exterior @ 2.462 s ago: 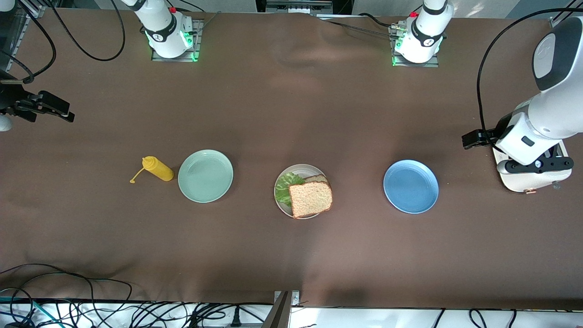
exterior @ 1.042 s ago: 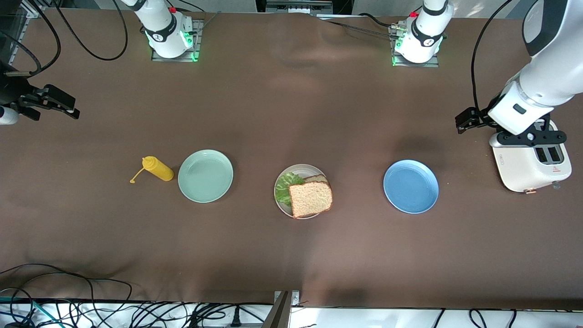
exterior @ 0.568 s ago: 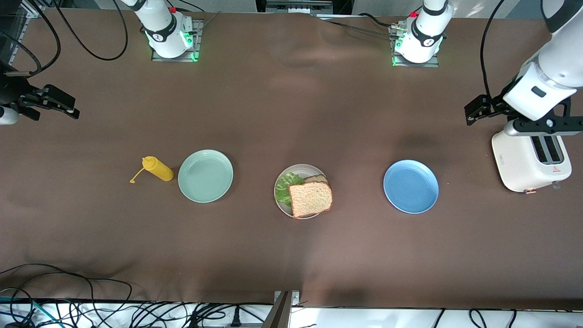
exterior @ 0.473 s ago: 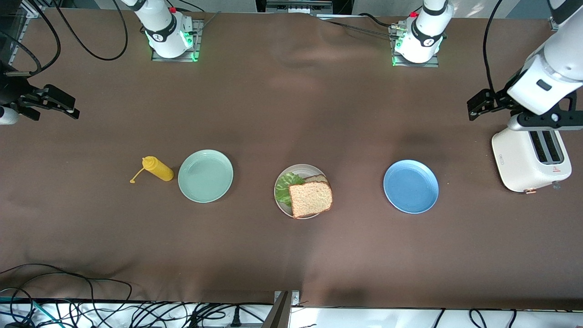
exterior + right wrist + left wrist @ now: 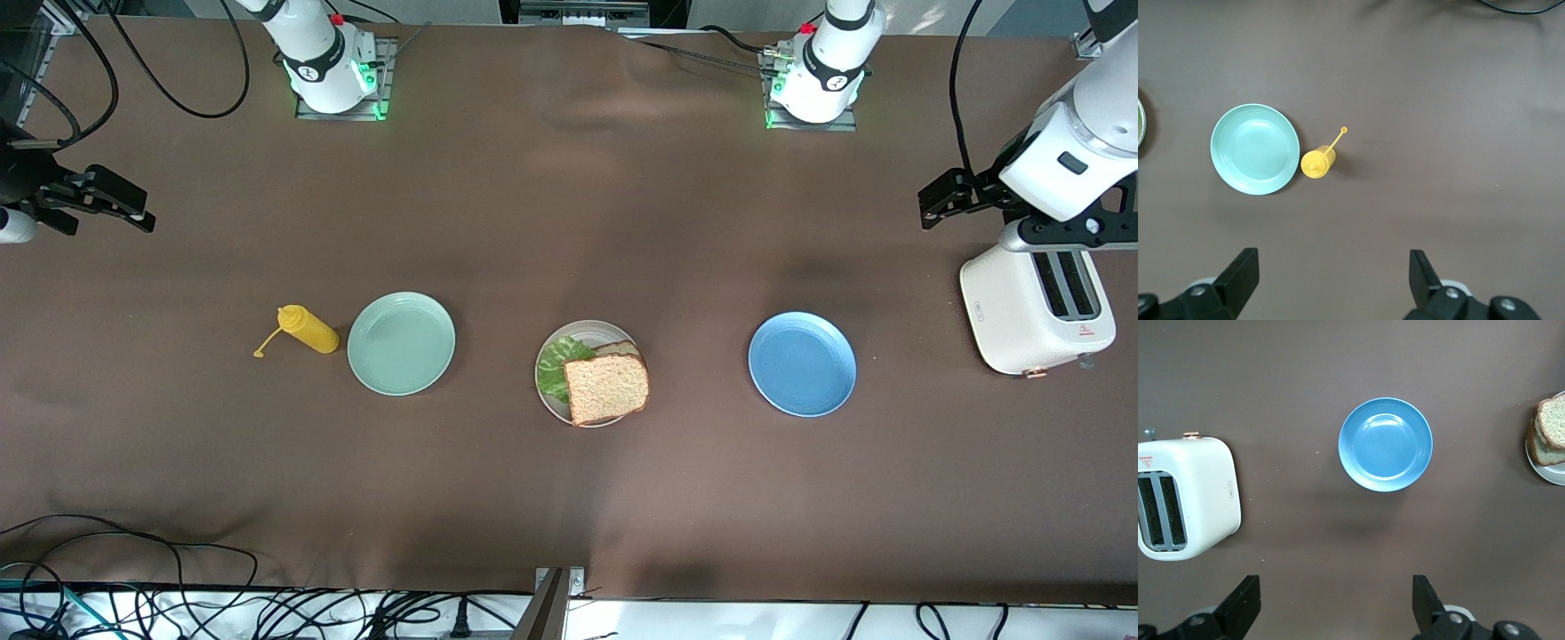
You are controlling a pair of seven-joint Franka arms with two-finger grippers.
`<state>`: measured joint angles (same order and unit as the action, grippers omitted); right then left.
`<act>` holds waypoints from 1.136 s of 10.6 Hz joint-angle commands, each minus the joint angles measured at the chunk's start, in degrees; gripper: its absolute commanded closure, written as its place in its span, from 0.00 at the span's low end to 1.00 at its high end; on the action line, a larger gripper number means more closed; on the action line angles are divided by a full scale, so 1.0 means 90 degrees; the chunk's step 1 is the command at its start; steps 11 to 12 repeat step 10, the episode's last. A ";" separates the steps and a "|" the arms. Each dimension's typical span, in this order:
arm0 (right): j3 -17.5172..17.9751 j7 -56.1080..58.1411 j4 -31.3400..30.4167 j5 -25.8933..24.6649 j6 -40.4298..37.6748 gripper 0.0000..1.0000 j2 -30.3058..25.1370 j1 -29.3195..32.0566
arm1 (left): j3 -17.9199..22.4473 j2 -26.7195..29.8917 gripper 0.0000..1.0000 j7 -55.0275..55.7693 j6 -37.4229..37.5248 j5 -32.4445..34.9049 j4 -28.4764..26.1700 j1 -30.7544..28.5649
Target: Make sandwich on beige plate with both arms
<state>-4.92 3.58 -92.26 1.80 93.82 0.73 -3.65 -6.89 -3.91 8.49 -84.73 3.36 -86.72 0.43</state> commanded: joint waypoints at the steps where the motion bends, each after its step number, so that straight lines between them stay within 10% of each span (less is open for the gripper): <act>1: 0.0029 0.0032 0.0066 -0.0043 -0.0102 0.00 -0.0032 -0.0005 | -0.0006 -0.0170 0.00 -0.0162 -0.0057 -0.0362 0.0095 0.0011; 12: 0.0019 0.0042 0.0066 -0.0082 -0.0102 0.00 -0.0032 -0.0005 | -0.0025 -0.0308 0.00 -0.0162 -0.0292 -0.0647 0.0056 0.0050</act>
